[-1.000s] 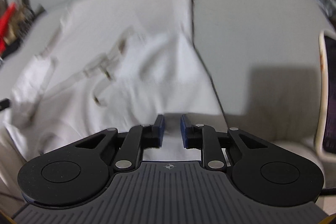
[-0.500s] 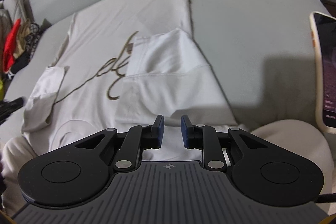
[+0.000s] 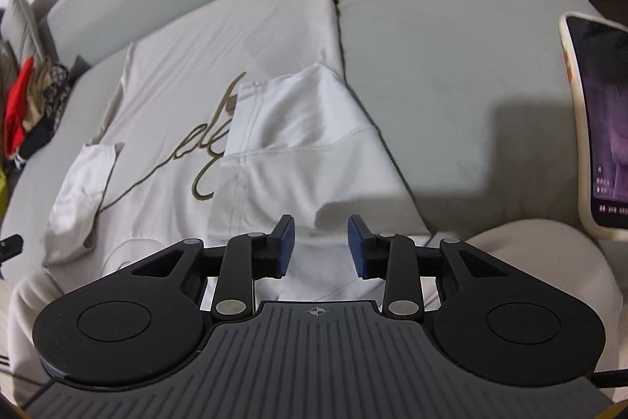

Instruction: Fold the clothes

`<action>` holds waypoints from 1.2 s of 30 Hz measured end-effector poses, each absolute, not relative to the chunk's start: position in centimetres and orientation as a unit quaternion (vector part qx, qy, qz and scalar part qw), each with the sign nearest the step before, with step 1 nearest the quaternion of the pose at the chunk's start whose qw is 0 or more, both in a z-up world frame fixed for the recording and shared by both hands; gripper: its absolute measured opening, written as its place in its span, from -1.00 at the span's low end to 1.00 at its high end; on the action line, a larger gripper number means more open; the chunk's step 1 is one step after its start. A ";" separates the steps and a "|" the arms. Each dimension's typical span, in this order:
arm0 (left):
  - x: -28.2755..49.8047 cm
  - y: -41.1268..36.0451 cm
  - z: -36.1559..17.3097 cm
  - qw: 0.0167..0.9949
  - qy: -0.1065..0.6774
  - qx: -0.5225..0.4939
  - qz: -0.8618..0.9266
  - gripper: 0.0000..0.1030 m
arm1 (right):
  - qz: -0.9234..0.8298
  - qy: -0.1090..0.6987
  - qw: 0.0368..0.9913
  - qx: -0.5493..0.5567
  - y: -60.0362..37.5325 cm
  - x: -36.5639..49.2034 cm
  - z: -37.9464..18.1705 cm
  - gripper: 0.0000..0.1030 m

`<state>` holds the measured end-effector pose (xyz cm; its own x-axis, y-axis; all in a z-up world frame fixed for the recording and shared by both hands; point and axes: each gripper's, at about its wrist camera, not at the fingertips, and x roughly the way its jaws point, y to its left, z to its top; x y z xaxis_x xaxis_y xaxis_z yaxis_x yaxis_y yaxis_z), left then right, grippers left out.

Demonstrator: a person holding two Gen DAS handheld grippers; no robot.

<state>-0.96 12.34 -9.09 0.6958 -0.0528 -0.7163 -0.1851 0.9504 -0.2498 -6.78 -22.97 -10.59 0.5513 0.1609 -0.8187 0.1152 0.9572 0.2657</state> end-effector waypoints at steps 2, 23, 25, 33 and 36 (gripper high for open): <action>-0.4 9.8 -9.3 0.910 0.397 -0.118 -0.004 -0.82 | 0.024 0.468 0.872 0.138 -22.2 -6.5 -10.4 -0.27; -3.5 2.3 -17.1 0.781 0.605 0.056 -0.142 -0.63 | 0.100 0.609 0.785 0.044 -16.0 -9.5 -15.0 -0.25; -3.7 2.7 -15.4 0.804 0.573 0.048 -0.150 -0.47 | 0.116 0.594 0.794 0.053 -15.8 -9.8 -13.9 -0.12; -2.9 5.9 -7.0 0.881 0.455 -0.033 -0.123 -0.07 | 0.131 0.480 0.864 0.075 -16.1 -9.3 -5.8 0.45; -2.4 6.6 -4.7 0.899 0.420 -0.056 -0.107 0.19 | 0.124 0.455 0.876 0.102 -16.7 -8.5 -3.7 0.52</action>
